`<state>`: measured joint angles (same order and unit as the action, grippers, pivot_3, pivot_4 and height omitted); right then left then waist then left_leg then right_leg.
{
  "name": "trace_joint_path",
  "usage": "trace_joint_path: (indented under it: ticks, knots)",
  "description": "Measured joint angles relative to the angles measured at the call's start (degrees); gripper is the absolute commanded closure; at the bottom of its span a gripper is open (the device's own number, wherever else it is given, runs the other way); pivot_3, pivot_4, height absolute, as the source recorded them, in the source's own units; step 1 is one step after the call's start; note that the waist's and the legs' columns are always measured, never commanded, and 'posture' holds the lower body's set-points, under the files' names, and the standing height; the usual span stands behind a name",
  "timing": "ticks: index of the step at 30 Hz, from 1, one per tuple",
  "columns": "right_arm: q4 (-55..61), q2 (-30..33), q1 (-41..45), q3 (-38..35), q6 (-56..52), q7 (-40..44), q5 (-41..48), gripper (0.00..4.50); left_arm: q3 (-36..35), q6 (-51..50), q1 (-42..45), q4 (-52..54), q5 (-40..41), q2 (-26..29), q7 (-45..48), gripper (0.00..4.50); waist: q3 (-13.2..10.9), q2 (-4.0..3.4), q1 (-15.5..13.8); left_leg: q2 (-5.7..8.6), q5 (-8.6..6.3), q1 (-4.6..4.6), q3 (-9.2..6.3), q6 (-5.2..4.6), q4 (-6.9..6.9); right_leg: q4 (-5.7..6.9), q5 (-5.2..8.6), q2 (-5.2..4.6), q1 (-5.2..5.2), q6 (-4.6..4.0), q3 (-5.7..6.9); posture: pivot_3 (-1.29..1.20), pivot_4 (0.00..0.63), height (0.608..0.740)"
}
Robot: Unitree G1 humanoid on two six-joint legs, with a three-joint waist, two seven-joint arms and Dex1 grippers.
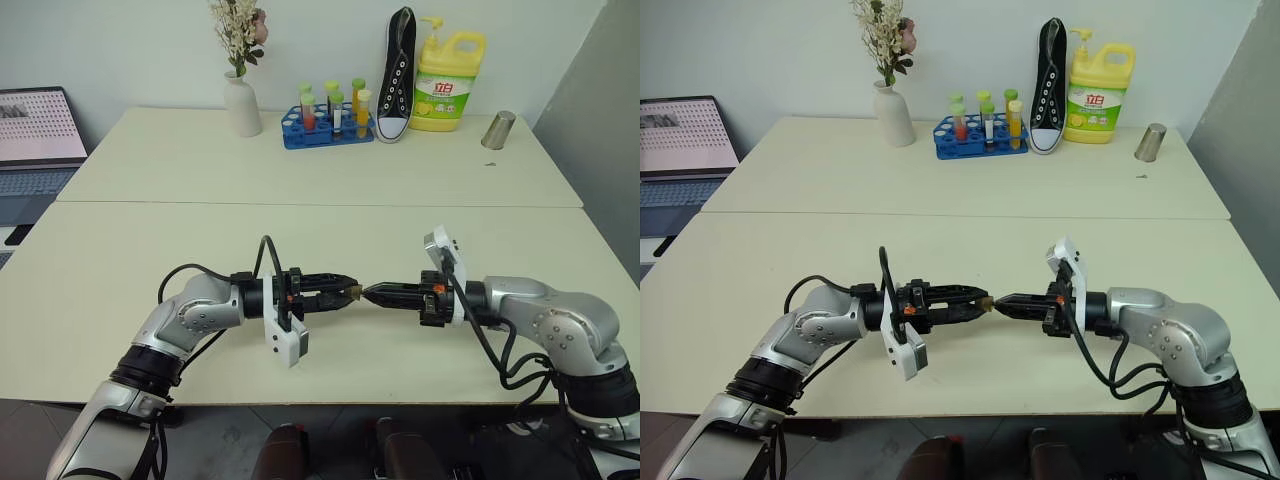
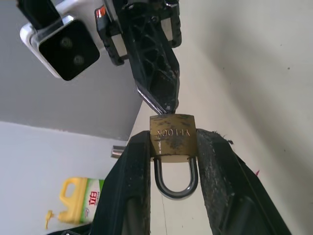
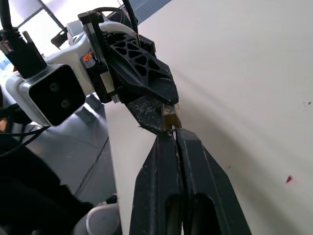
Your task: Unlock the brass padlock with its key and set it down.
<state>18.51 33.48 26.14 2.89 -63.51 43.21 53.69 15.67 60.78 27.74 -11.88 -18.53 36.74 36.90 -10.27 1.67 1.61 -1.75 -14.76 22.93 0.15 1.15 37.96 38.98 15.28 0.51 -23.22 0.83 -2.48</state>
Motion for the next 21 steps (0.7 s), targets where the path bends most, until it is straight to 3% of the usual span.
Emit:
trace_joint_path:
  ticks: [13,21]
  knots:
    - [-12.79,-4.44,9.69,-6.04,-21.06,-7.19,9.50,4.50,-0.06,1.00,0.41,-0.40,-3.22,0.10,-3.47,3.54,0.00,0.00,0.02,0.01,0.00,0.02,-0.01,-0.01,-0.01,0.01,-0.01,-0.08,-0.01,-0.01,0.04,0.00,0.150,0.740]
    - [-15.93,-6.96,11.55,-8.62,-26.16,-9.75,10.10,4.50,-0.14,0.92,-0.11,-0.34,-4.20,0.20,-4.79,3.54,0.00,-0.01,0.06,0.03,-0.01,0.06,-0.01,-0.01,-0.03,0.00,-0.01,-0.10,-0.03,-0.01,0.05,0.00,0.150,0.740]
